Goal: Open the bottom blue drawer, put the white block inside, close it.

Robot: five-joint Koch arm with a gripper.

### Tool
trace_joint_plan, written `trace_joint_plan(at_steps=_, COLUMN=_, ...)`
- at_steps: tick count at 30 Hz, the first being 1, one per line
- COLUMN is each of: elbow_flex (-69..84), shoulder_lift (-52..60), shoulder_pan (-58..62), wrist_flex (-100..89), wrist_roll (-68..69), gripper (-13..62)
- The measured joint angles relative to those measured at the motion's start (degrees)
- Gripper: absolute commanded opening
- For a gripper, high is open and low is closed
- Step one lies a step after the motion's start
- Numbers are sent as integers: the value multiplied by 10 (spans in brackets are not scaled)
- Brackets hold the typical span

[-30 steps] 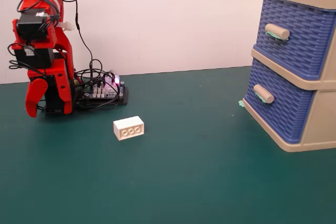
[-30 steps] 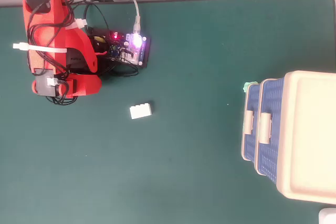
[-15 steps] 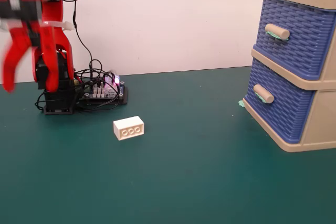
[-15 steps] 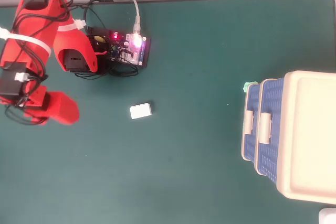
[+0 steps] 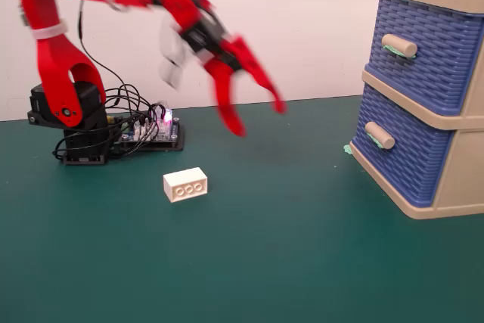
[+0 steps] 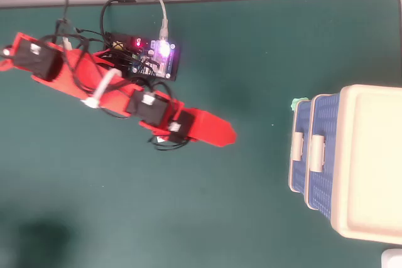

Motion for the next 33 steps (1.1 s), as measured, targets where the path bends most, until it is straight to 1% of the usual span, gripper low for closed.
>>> trace_joint_plan(at_steps=6, elbow_flex=122, shoulder_lift=-125, shoulder_pan=-12, wrist_flex=-387, wrist_roll=11, gripper=337)
trace_joint_plan(at_steps=7, elbow_flex=123, shoulder_lift=-152, shoulder_pan=-12, wrist_flex=-459, wrist_roll=11, gripper=337)
trace_joint_plan(at_steps=8, elbow_flex=122, shoulder_lift=-195, shoulder_pan=-13, wrist_flex=-576, wrist_roll=11, gripper=337)
trace_joint_plan(at_steps=9, elbow_flex=123, shoulder_lift=-222, shoulder_pan=-12, wrist_flex=-642, wrist_roll=11, gripper=337)
trace_joint_plan(at_steps=11, elbow_flex=113, shoulder_lift=-287, shoulder_pan=-18, wrist_flex=-750, wrist_roll=11, gripper=337)
trace_joint_plan(at_steps=13, elbow_flex=63, shoulder_lift=-349, shoulder_pan=-18, wrist_flex=-831, wrist_roll=11, gripper=335)
trace_joint_plan(at_steps=18, elbow_flex=-45, shoulder_lift=-432, shoulder_pan=-18, wrist_flex=-853, wrist_roll=11, gripper=315)
trace_joint_plan(at_steps=21, elbow_flex=-78, shoulder_lift=-454, shoulder_pan=-29, wrist_flex=-854, wrist_roll=11, gripper=308)
trace_joint_plan(at_steps=24, elbow_flex=-99, shoulder_lift=-460, shoulder_pan=-44, wrist_flex=-854, wrist_roll=11, gripper=300)
trace_joint_plan(at_steps=28, elbow_flex=-108, shoulder_lift=-460, shoulder_pan=-54, wrist_flex=-854, wrist_roll=11, gripper=268)
trace_joint_plan(at_steps=33, elbow_flex=-144, shoulder_lift=-460, shoulder_pan=-59, wrist_flex=-817, wrist_roll=11, gripper=201)
